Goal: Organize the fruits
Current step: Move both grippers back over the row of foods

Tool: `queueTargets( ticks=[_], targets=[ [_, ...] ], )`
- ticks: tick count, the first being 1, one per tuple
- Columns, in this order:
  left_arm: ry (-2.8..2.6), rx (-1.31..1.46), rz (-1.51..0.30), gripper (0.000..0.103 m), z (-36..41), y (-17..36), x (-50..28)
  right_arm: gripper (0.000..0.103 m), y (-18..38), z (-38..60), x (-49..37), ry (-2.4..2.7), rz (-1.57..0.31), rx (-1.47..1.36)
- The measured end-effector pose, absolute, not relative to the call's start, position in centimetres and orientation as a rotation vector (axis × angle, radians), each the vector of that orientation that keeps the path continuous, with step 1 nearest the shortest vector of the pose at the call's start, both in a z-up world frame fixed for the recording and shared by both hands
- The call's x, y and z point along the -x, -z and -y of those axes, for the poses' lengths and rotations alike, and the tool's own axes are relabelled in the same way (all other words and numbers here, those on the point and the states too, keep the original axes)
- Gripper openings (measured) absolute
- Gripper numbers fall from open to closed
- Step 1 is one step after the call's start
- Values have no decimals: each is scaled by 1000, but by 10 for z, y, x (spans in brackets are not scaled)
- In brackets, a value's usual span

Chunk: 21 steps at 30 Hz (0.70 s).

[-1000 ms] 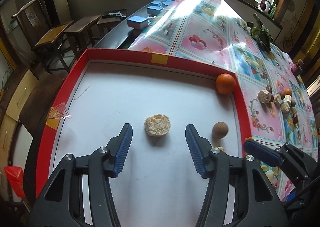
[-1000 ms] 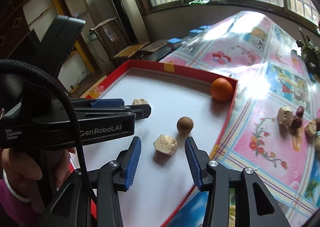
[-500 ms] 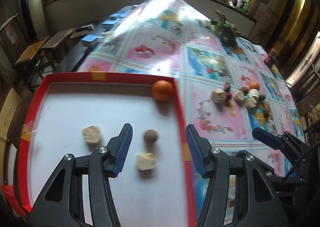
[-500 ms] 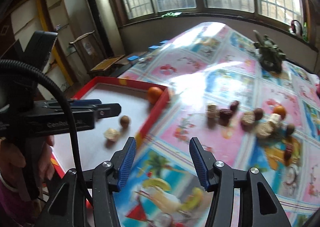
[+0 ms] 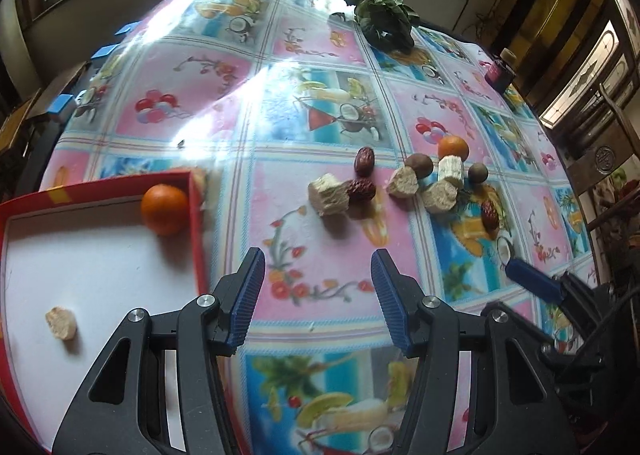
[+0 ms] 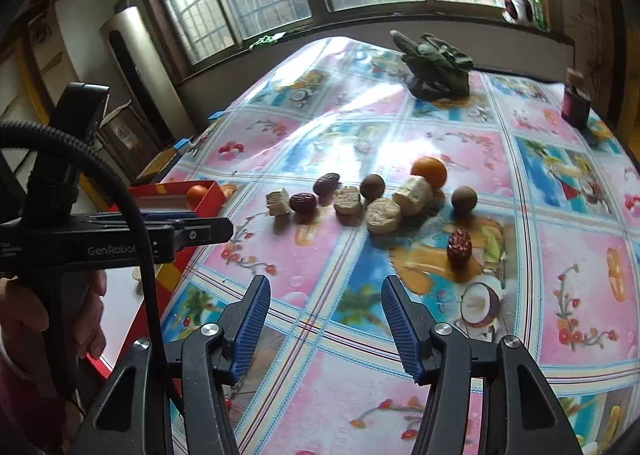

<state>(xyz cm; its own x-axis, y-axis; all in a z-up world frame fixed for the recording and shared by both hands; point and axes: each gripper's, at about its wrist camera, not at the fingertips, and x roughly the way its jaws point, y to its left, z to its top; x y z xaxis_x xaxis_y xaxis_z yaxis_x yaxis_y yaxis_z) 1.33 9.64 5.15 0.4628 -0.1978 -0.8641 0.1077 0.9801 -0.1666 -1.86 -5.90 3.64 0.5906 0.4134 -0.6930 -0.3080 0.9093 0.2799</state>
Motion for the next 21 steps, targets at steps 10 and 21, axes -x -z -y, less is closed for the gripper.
queueTargets(
  ticks=[10,21],
  targets=[
    [83,33,-1066,55,-78,-46,-71,56,-33,73,15,-462,-838,-205],
    [18,28,-1117,56,-108,-37,-71,56,-35,64,12,-513,-828,-203]
  ],
)
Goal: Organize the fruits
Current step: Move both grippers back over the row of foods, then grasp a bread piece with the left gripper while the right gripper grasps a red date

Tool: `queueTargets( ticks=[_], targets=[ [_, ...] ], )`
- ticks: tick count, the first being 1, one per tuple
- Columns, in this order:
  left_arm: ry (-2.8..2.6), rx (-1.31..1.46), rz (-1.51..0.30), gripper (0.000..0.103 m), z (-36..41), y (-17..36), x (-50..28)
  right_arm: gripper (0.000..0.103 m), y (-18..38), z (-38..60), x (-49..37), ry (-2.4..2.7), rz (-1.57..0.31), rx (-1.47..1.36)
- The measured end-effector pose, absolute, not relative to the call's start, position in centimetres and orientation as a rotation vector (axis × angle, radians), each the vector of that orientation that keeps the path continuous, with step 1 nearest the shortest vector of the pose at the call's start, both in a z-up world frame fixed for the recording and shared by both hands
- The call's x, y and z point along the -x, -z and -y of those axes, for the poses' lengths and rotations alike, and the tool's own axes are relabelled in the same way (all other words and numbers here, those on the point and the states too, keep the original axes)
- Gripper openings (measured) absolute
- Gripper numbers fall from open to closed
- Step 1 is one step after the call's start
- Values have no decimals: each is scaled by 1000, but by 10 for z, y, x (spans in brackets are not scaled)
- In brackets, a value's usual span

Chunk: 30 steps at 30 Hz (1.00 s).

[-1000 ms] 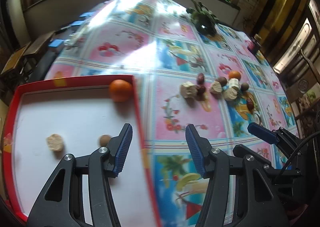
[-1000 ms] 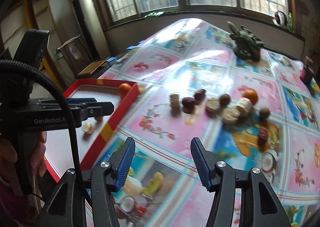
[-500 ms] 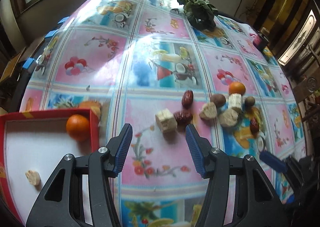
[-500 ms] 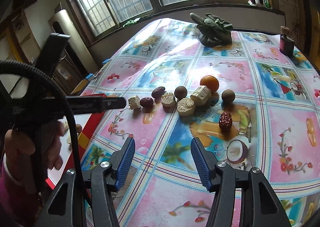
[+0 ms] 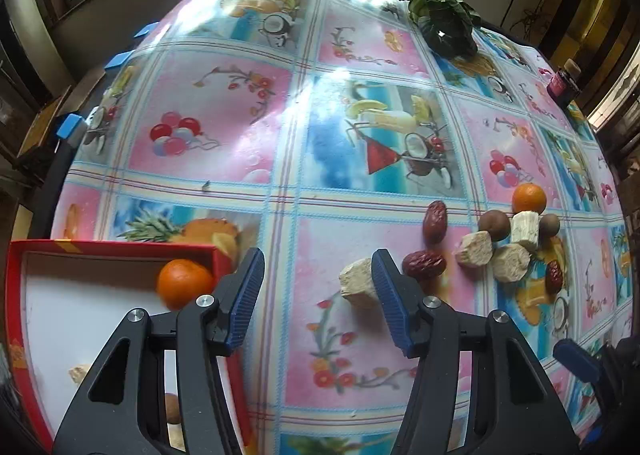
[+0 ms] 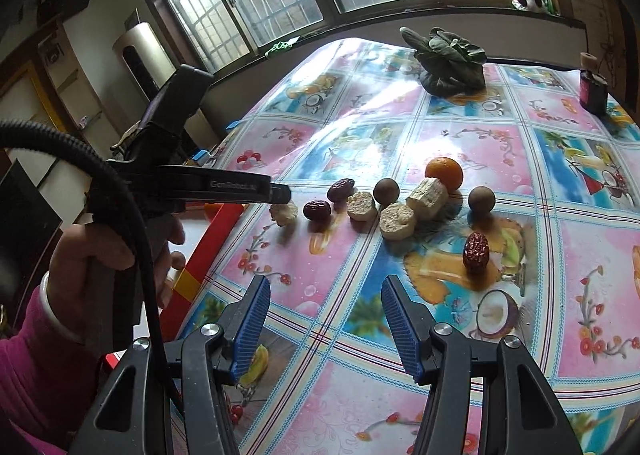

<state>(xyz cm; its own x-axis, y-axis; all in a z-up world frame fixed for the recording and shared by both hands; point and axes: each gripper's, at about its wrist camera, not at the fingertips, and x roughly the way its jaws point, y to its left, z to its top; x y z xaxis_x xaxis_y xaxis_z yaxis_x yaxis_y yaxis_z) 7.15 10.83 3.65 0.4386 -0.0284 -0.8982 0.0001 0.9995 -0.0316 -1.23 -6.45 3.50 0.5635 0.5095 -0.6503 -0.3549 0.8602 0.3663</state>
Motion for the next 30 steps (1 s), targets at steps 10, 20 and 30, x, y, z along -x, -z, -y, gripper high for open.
queueTargets(
  ticks=[10,20,30],
  targets=[
    [69,46,-1147,56,-104,-32,-65,56,-32,62,11,-508,-842,-201],
    [115,26,-1146,26,-97,-20,-65,56,-33,48,5,-502,-849,-125],
    [130,57,-1056,26,-118,-53,-32,53,-25,19,-29,-537,-889,-80]
  ],
)
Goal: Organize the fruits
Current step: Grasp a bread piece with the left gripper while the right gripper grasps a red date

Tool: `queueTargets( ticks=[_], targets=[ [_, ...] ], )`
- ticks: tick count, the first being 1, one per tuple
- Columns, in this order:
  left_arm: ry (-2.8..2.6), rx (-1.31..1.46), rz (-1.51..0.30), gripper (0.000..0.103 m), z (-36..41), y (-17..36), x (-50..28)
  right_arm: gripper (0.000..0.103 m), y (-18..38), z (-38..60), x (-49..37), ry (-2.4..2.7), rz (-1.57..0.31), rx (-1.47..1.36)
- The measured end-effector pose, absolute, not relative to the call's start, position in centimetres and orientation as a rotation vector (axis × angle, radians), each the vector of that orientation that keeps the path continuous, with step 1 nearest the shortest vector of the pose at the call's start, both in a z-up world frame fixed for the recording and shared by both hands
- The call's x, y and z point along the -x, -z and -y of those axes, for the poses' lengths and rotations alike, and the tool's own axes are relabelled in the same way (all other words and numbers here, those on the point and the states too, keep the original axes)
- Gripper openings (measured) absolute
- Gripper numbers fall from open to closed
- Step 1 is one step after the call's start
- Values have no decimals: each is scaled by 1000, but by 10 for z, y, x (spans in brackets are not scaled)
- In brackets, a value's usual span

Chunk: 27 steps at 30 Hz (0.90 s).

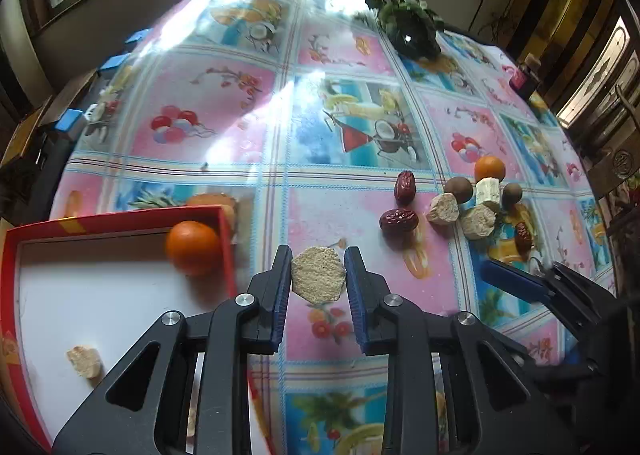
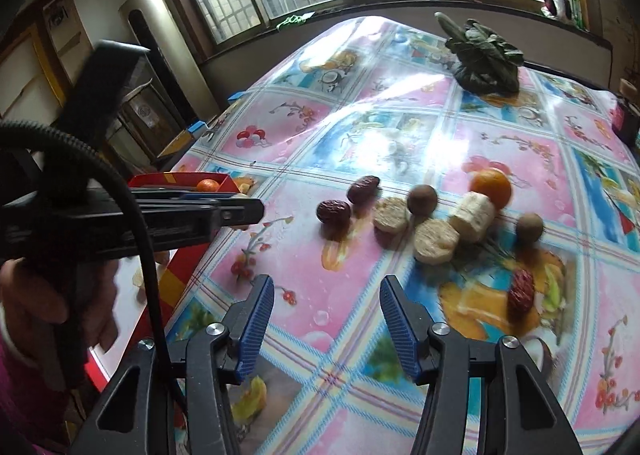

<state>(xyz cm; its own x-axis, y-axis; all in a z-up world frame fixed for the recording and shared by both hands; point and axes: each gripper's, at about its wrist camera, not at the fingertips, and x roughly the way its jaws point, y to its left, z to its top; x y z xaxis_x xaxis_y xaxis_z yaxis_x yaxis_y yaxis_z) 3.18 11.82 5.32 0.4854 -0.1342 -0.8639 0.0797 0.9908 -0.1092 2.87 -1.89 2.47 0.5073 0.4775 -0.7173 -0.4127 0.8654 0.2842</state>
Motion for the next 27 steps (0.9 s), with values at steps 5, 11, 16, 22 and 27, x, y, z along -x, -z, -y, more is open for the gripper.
queueTargets(
  ticks=[5,11,16,22,27],
  targets=[
    [120,71,-1018,26,-131,-66,-20,50,-17,-9,-56,-507,-915,-74],
    [119,107,-1031,26,-147,-61,-17,50,-6,-22,-84,-349,-914,-91],
    [116,119,-1045,26,-153,-55,-16,27,-7,-33,-91,-309,-910,4],
    [114,111,-1027,26,-153,-60,-6,27,-9,-25,-75,-349,-916,5],
    [106,106,-1006,26,-156,-66,9,27,-19,-18,-52,-387,-899,-20]
  ],
)
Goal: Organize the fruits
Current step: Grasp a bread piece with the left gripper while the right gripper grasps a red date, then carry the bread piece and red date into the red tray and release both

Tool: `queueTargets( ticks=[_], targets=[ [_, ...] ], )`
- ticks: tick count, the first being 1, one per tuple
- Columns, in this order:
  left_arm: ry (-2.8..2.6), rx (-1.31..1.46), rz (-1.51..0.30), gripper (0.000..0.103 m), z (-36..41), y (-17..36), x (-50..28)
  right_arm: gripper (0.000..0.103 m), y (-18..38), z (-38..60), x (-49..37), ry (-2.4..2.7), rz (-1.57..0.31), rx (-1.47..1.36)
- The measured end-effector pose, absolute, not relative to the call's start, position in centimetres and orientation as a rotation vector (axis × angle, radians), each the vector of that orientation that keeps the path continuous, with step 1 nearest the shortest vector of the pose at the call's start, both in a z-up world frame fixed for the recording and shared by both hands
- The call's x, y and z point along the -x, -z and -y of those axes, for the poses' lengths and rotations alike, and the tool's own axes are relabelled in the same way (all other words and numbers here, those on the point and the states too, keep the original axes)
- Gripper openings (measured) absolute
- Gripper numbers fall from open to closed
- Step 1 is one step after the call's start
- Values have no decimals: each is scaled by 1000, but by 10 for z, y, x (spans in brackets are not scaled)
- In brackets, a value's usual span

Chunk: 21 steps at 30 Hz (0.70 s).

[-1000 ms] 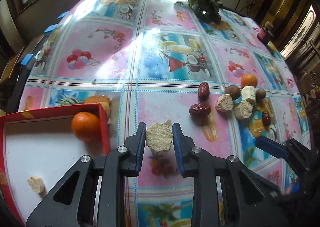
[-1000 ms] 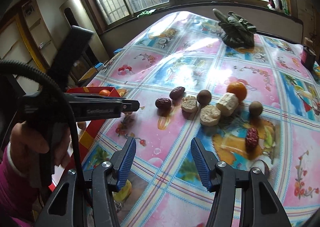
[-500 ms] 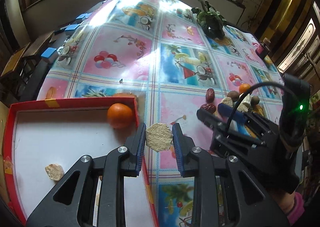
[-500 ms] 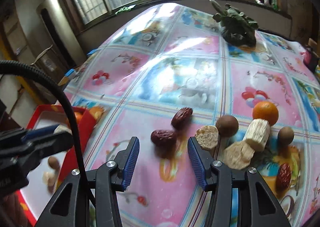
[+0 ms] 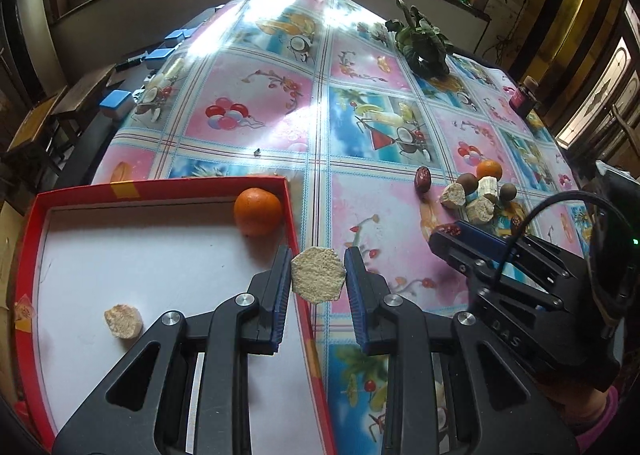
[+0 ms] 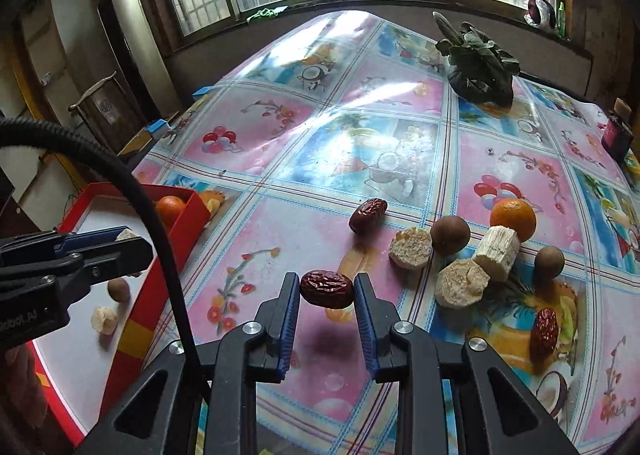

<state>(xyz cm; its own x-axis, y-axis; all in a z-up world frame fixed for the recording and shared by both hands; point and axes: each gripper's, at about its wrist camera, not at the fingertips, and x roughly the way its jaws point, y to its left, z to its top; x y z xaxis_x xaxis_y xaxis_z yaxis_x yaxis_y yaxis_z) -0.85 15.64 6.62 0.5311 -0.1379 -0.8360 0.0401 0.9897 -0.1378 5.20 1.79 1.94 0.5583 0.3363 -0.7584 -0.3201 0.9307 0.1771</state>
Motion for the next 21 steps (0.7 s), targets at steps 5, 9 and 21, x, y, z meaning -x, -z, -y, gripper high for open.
queueTargets(
  ticks=[5,9,21],
  targets=[
    [81,125,-1001,26,-173,-70,27,27,-33,-20,-26,-430,-866,-51],
    [42,147,-997,26,-194,-72,42,27,-40,-33,-10,-483,-855,-56],
    [-84,164,-994,26,-242,-59,72,27,-53,-83,28,-614,-831,7]
  ],
)
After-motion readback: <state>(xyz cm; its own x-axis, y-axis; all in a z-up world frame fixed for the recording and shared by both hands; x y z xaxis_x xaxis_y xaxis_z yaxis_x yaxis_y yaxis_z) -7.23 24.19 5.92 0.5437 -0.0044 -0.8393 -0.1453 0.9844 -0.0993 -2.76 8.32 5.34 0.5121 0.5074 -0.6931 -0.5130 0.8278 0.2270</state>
